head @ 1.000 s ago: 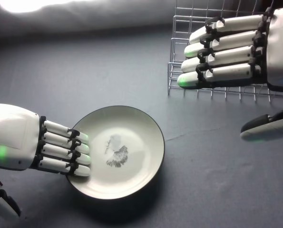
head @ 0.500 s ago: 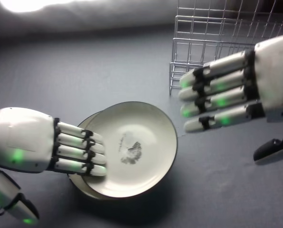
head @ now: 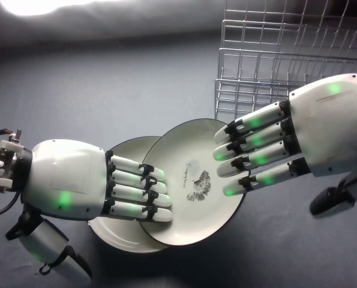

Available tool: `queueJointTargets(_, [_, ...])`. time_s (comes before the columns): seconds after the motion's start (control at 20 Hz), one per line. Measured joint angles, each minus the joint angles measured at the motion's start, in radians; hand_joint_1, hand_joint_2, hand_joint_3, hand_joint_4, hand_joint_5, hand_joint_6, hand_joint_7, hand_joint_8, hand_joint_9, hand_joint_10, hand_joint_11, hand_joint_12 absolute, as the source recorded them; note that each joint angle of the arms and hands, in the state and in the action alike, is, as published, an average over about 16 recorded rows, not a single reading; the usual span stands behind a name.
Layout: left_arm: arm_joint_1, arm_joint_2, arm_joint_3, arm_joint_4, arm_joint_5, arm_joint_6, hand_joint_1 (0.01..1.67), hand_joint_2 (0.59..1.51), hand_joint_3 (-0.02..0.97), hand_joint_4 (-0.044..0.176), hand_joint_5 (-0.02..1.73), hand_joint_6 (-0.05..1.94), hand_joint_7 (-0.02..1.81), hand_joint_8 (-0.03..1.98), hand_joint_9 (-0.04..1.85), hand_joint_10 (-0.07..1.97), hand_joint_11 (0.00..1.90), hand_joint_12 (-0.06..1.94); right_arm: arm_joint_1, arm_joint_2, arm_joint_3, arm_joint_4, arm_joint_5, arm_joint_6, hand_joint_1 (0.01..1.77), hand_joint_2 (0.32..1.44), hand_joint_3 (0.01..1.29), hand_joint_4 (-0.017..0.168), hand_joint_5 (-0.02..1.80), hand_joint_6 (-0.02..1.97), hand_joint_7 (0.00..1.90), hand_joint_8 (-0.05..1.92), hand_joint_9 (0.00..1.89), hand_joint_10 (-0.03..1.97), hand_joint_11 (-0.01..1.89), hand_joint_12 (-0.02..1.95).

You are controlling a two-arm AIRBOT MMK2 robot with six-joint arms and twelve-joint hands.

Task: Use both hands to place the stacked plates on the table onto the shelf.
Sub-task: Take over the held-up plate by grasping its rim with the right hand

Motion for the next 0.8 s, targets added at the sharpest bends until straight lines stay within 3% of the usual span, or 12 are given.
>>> queueJointTargets(0.5, [-0.019, -0.03, -0.007, -0.005, 0.021, 0.001, 0.02, 1.113, 0.017, -0.01, -0.01, -0.04, -0.01, -0.02, 0.02, 0.01, 0.02, 0.01, -0.031, -0.085, 0.05, -0.054, -0.011, 0.012, 1.14, 0.98, 0.01, 0.001, 0.06, 0.01, 0.06, 0.01, 0.06, 0.0, 0.01, 0.37])
queueJointTargets(0.8, [-0.022, -0.034, -0.006, -0.007, 0.022, 0.001, 0.02, 1.114, 0.017, -0.01, -0.01, -0.04, -0.01, -0.02, 0.02, 0.02, 0.02, 0.01, -0.036, -0.123, 0.063, -0.045, -0.058, 0.021, 1.29, 0.96, 0.01, 0.003, 0.15, 0.01, 0.16, 0.01, 0.16, 0.01, 0.01, 0.64])
